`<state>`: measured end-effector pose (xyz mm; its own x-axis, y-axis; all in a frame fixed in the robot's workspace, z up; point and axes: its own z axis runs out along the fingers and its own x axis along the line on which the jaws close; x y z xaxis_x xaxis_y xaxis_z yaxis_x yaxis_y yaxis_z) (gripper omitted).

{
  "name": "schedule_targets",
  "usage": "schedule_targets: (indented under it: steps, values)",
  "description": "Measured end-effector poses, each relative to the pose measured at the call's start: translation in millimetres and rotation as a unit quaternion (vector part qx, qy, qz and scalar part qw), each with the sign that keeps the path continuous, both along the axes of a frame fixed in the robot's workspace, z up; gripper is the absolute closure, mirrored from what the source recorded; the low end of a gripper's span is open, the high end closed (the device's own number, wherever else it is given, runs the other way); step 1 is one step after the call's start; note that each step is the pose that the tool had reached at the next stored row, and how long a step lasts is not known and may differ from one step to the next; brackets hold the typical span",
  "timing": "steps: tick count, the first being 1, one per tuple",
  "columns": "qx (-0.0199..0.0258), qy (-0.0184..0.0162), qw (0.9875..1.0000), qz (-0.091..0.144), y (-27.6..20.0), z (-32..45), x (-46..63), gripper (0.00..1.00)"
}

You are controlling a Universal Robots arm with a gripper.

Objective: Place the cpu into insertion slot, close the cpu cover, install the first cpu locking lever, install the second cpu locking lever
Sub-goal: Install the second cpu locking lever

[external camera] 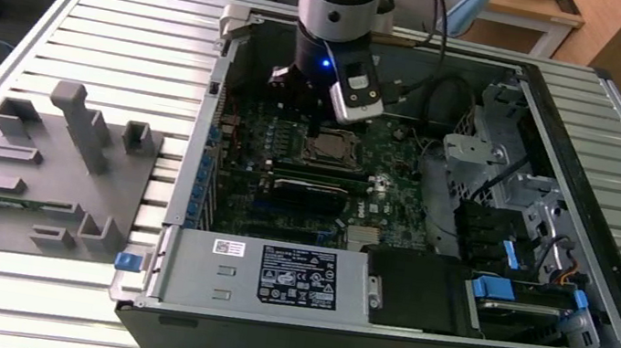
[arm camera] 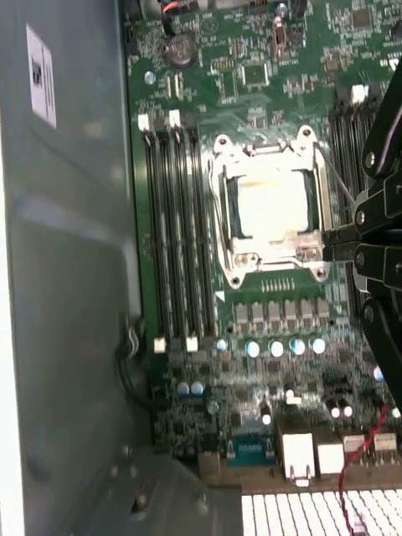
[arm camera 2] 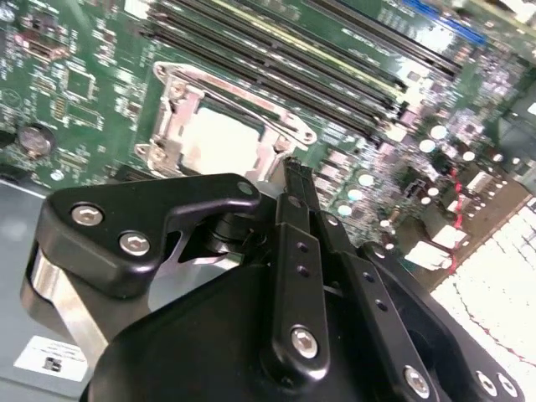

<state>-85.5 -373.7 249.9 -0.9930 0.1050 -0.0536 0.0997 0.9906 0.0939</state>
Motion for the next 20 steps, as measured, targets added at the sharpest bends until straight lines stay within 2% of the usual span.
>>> schedule_targets:
  steps: [4, 9, 20]
  values:
    - [0.0000, 0.0047, 1.0000, 0.000, -0.1, 0.0, 11.8, 0.89]
    - [0.0000, 0.0056, 1.0000, 0.000, -0.7, 0.0, 13.6, 0.89]
    - [0.0000, 0.0056, 1.0000, 0.000, -15.3, -0.1, 13.6, 0.89]
